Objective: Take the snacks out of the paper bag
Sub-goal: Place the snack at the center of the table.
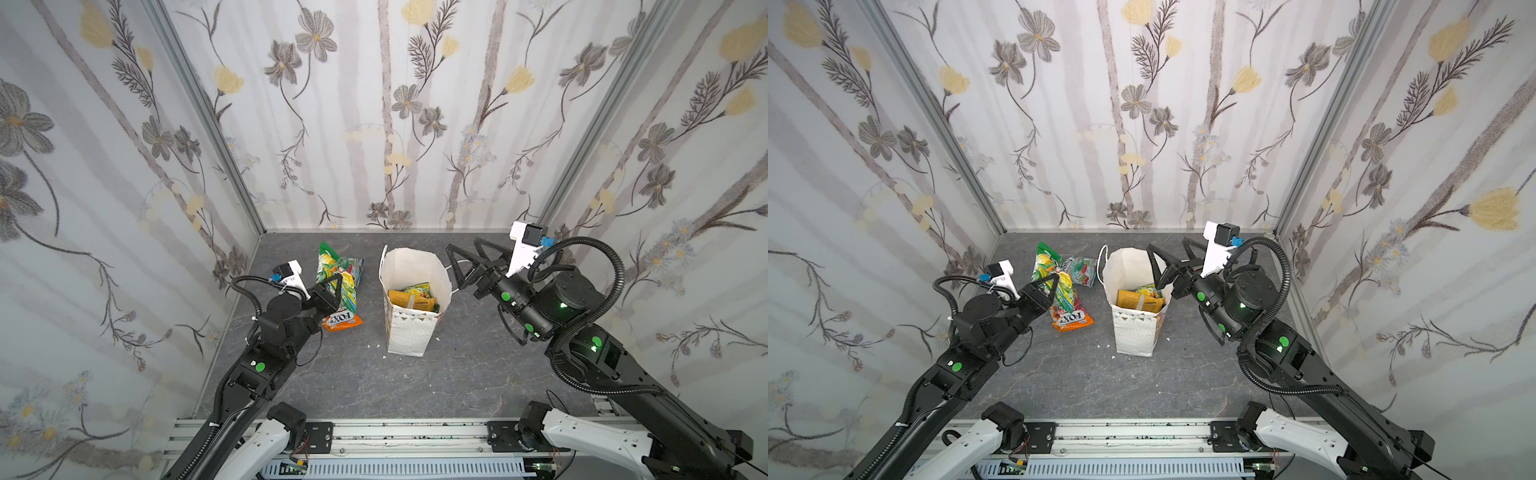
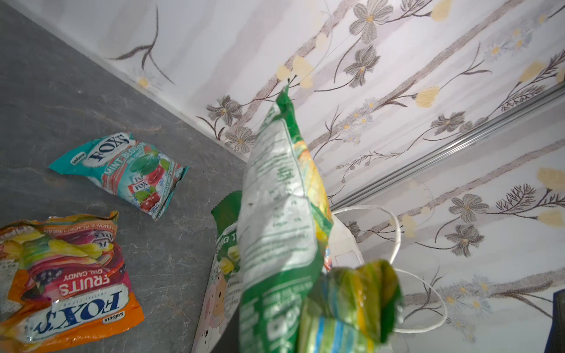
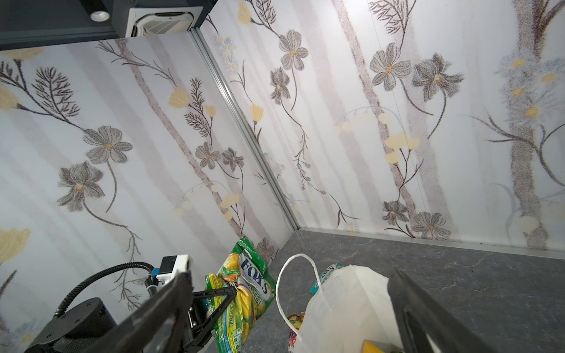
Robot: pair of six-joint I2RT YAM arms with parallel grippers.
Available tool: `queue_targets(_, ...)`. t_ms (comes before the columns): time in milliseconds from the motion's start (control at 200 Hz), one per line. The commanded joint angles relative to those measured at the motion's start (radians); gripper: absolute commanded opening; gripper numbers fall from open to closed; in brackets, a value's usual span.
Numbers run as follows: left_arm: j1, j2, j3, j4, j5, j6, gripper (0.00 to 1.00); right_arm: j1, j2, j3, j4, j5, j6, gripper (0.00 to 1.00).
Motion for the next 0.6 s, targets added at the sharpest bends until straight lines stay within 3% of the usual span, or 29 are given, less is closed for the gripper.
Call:
queue_targets(0,0.030,0.011,-0.031,0.062,0.097,-0.119,0.27,-0.002,0.001,-0.007,0.036,-0.015,0.017,1.00)
queue_targets(595,0.064,0.177,-0.209,0.124,0.302,-0.218,0.27,-0.017,0.015,-0.013,0.027,-0.041,0.035,0.99)
